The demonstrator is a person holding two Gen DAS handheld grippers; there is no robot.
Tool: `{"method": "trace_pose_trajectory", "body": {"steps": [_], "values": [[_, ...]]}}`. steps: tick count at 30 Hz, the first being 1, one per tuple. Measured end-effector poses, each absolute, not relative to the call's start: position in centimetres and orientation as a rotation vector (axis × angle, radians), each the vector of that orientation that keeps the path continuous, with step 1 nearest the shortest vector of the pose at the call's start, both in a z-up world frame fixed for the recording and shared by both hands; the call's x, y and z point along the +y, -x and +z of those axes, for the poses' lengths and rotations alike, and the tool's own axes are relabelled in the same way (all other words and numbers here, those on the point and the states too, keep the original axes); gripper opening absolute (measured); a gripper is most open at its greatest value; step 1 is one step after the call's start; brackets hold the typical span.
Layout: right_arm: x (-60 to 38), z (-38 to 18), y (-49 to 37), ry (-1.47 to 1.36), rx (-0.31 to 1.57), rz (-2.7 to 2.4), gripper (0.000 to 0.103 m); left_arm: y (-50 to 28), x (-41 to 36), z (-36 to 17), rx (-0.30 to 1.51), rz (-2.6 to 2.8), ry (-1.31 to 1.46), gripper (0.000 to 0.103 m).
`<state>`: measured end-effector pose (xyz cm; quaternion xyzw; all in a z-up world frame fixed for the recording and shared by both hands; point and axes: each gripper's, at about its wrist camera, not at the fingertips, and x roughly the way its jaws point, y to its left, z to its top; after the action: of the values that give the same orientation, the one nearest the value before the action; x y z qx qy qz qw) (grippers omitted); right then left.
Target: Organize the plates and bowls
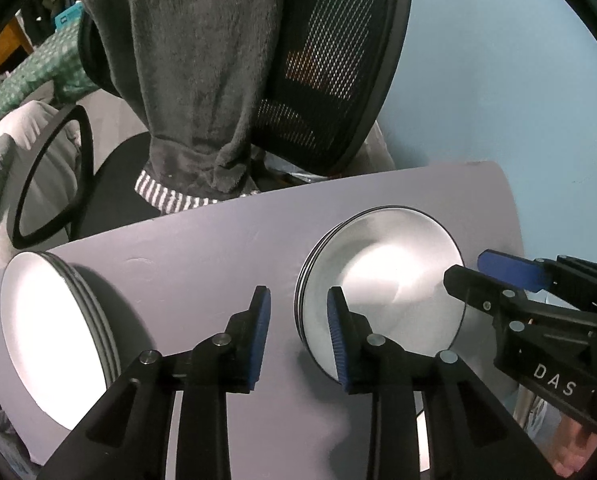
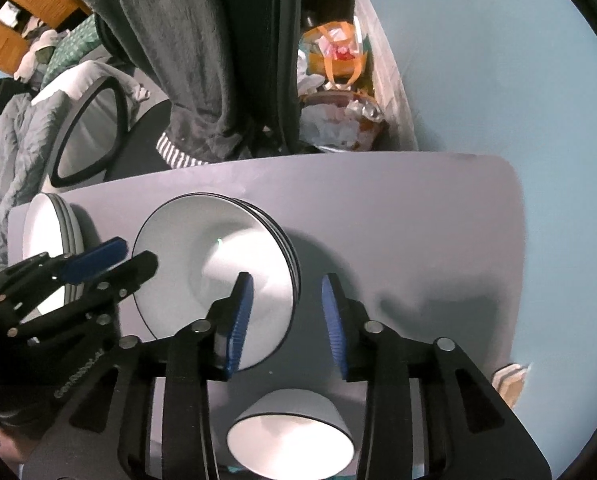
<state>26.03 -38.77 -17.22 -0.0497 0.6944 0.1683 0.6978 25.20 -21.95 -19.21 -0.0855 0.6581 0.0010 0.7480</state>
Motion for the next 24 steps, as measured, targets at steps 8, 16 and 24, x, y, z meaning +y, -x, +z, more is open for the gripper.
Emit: {"method": "trace_pose_trajectory", "body": {"steps": [8, 16, 24], "values": [[-39.1, -14.6, -24.7, 0.131, 1.484, 0.385, 0.055, -23.4, -22.3, -16.1, 1.38, -0.007, 0.162, 0.043], [-39.8, -12.2, -23.4, 0.138, 1.437, 0.378, 0.064, -21.7, -23.1, -14.1, 1.361, -0.054, 0.166, 0.056], [-40.7, -10.8, -22.1, 0.156, 1.409, 0.354, 0.064, -19.9, -23.7, -13.3, 1.36, -0.086, 0.168, 0.058]]}}
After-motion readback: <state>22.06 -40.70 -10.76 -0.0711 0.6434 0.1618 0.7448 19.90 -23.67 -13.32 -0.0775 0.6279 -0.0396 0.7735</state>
